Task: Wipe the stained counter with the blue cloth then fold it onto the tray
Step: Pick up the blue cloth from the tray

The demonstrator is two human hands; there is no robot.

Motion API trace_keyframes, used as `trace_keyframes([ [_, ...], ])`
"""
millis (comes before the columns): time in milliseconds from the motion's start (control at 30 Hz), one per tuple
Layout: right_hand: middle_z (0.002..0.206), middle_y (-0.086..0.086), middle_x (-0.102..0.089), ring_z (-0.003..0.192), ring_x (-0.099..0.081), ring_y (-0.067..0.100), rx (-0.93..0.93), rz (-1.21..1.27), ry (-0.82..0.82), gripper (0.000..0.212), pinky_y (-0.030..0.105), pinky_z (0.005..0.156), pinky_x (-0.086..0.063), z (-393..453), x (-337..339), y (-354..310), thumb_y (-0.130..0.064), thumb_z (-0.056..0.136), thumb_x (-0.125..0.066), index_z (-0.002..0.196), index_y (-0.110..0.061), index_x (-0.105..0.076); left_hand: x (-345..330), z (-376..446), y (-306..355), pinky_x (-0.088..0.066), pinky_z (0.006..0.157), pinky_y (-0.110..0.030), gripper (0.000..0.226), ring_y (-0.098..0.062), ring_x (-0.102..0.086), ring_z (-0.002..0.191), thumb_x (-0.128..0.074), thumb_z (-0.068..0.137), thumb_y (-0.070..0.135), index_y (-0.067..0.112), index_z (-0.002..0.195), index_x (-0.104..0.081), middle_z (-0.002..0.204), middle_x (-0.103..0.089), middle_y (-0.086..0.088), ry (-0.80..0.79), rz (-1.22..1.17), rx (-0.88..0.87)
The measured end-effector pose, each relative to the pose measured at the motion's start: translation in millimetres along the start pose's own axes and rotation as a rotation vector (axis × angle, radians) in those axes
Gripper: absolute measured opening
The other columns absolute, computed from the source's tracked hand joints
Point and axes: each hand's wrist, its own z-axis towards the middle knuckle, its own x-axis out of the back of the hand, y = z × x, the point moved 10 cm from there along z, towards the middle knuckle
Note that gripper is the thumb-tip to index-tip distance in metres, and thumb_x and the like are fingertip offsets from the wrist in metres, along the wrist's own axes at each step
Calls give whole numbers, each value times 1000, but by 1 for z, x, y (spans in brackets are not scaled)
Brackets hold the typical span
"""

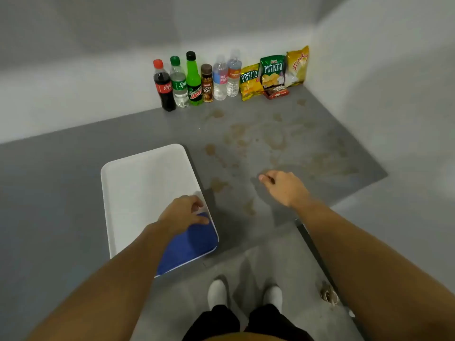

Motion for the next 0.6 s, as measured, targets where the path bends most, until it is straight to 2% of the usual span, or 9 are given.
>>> trace_keyframes([
  [67, 62, -3, -43, 72, -51, 30, -3, -4, 12, 41, 37, 68, -38, -1, 0, 1, -48, 108, -40, 84, -21, -60, -3, -4, 2, -50, 96, -33, 62, -19, -57, 108, -86, 74, 47, 22, 125, -60, 117, -57, 2, -4, 132, -17],
  [167, 60, -3, -40, 71, -48, 29, -20, -13, 3, 42, 38, 67, -37, -3, -4, 3, -47, 108, -40, 68, -32, -42, -9, -8, 4, -51, 94, -35, 65, -19, -56, 109, -83, 72, 55, 26, 124, -56, 121, -57, 4, -16, 256, -45],
  [333, 66, -1, -49, 76, -57, 31, -50, -20, 6, 40, 37, 70, -43, -2, -1, 12, -49, 107, -39, 78, -24, -51, -14, -6, 4, -51, 87, -33, 60, -21, -59, 101, -83, 74, 53, 25, 119, -54, 118, -64, 1, -41, 310, -45],
  [467, 65, -2, -51, 76, -59, 31, -57, -14, 20, 41, 36, 69, -42, -1, 1, 16, -50, 107, -39, 73, -29, -47, -19, -4, -1, -49, 81, -30, 59, -20, -59, 96, -82, 78, 48, 23, 122, -51, 113, -63, -1, -82, 230, -23],
  [533, 67, 0, -55, 78, -62, 31, -54, -18, 22, 42, 37, 70, -44, -1, 4, 15, -50, 107, -39, 72, -29, -48, -17, -2, -3, -44, 76, -26, 46, -21, -59, 93, -81, 79, 47, 23, 110, -56, 103, -63, 0, -82, 216, -26],
  [600, 76, 8, -63, 81, -64, 33, -56, -14, 21, 43, 41, 74, -51, -2, 6, 14, -50, 107, -39, 81, -22, -58, -16, -2, -3, -39, 70, -24, 32, -19, -59, 86, -80, 80, 47, 25, 90, -58, 87, -61, 5, -93, 246, -49],
])
